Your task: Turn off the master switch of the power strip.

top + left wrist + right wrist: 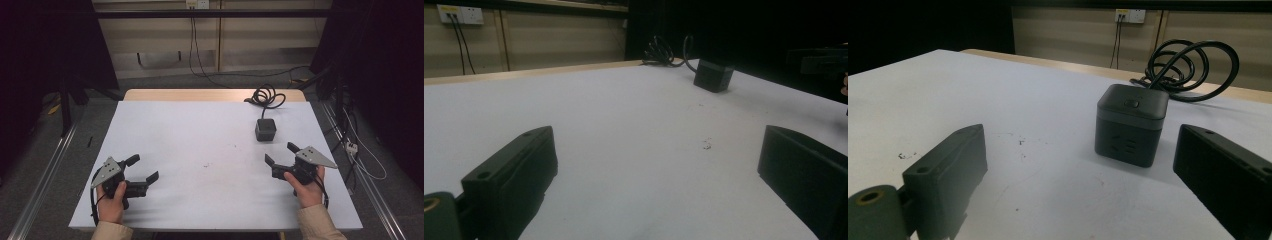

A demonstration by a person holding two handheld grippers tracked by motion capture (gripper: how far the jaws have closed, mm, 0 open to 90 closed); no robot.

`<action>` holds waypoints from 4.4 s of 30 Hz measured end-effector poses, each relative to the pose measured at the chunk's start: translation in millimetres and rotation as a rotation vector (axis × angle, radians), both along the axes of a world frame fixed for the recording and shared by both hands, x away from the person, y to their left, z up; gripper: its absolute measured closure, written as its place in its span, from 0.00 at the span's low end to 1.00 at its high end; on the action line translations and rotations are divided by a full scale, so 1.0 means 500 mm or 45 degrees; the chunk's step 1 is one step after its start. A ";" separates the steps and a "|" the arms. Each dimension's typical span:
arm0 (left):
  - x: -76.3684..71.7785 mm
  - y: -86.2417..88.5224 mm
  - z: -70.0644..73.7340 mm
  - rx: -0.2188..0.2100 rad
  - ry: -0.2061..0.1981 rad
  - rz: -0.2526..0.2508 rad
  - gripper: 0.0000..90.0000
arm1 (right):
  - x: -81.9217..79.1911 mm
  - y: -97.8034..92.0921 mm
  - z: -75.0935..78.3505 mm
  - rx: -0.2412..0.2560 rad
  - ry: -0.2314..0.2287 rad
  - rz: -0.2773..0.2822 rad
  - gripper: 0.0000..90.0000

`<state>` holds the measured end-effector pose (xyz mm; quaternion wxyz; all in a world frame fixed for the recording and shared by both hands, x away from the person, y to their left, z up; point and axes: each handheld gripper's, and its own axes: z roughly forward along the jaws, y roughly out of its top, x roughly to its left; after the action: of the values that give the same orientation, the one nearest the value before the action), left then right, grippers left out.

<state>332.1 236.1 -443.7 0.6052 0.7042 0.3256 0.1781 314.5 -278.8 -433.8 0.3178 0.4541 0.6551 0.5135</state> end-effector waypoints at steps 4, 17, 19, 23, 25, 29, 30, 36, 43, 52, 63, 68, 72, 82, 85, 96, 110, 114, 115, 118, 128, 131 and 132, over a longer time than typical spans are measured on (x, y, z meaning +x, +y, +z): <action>0.000 0.000 0.000 0.000 -0.002 0.001 0.02 | 0.005 -0.001 0.002 -0.006 0.000 0.000 0.07; 0.000 0.000 0.000 -0.002 -0.002 0.002 0.02 | 0.024 -0.002 0.011 -0.006 0.009 0.010 0.08; 0.000 0.000 0.001 -0.002 -0.002 0.002 0.02 | 0.027 -0.002 0.011 -0.012 0.017 0.012 0.08; 0.000 0.000 0.001 -0.004 -0.001 0.004 0.02 | 0.032 0.000 0.013 -0.017 0.022 0.012 0.08; 0.000 0.001 0.001 -0.005 -0.001 0.004 0.02 | 0.035 0.001 0.016 -0.020 0.019 0.018 0.08; 0.000 0.001 0.001 -0.004 0.000 0.006 0.02 | 0.043 0.004 0.023 -0.023 0.017 0.022 0.08; 0.000 0.001 0.001 -0.004 0.000 0.005 0.02 | 0.044 0.005 0.024 -0.024 0.016 0.022 0.08; 0.000 0.000 0.001 -0.004 -0.001 0.004 0.02 | 0.053 0.007 0.027 -0.028 0.020 0.028 0.09; 0.000 0.001 0.001 -0.004 0.000 0.004 0.02 | 0.063 0.009 0.033 -0.031 0.025 0.029 0.09; 0.000 0.000 0.001 -0.007 0.000 0.004 0.02 | 0.074 0.005 0.037 -0.027 0.029 0.026 0.12; 0.000 0.000 0.001 -0.009 0.001 0.003 0.02 | 0.089 0.000 0.040 -0.028 0.036 0.022 0.16; 0.000 0.000 0.001 -0.008 0.000 -0.001 0.02 | 0.095 0.001 0.043 -0.034 0.042 0.021 0.17; 0.000 -0.001 0.001 -0.008 0.000 -0.002 0.02 | 0.101 0.001 0.044 -0.039 0.044 0.025 0.18; 0.000 0.000 0.001 -0.011 -0.002 -0.001 0.02 | 0.114 0.002 0.047 -0.048 0.041 0.031 0.27; 0.000 0.000 0.001 -0.011 -0.002 -0.004 0.02 | 0.118 0.003 0.049 -0.059 0.036 0.034 0.29; -0.001 0.001 0.001 -0.009 -0.001 -0.004 0.02 | 0.134 0.006 0.054 -0.073 0.034 0.033 0.37; -0.001 0.001 0.000 -0.010 0.001 -0.004 0.02 | 0.149 -0.004 0.056 -0.052 0.038 0.023 0.48; -0.001 0.001 0.000 -0.011 0.000 -0.003 0.02 | 0.152 -0.006 0.058 -0.052 0.036 0.018 0.53; -0.001 0.001 0.001 -0.011 0.000 -0.003 0.02 | 0.153 -0.006 0.058 -0.055 0.035 0.017 0.54; -0.001 0.001 0.000 -0.010 0.000 -0.003 0.02 | 0.155 -0.007 0.058 -0.051 0.034 0.016 0.57; -0.001 0.001 0.000 -0.005 0.001 -0.001 0.02 | 0.164 -0.011 0.053 -0.046 0.042 0.020 0.68; -0.001 0.002 0.000 -0.006 0.000 0.000 0.02 | 0.167 -0.009 0.054 -0.055 0.042 0.022 0.70; -0.001 0.002 0.001 -0.006 -0.002 0.000 0.02 | 0.168 -0.009 0.055 -0.058 0.038 0.022 0.71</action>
<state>331.4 237.0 -443.3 0.6072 0.7026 0.3258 0.1779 398.3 -283.3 -406.3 0.3139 0.4486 0.6751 0.4944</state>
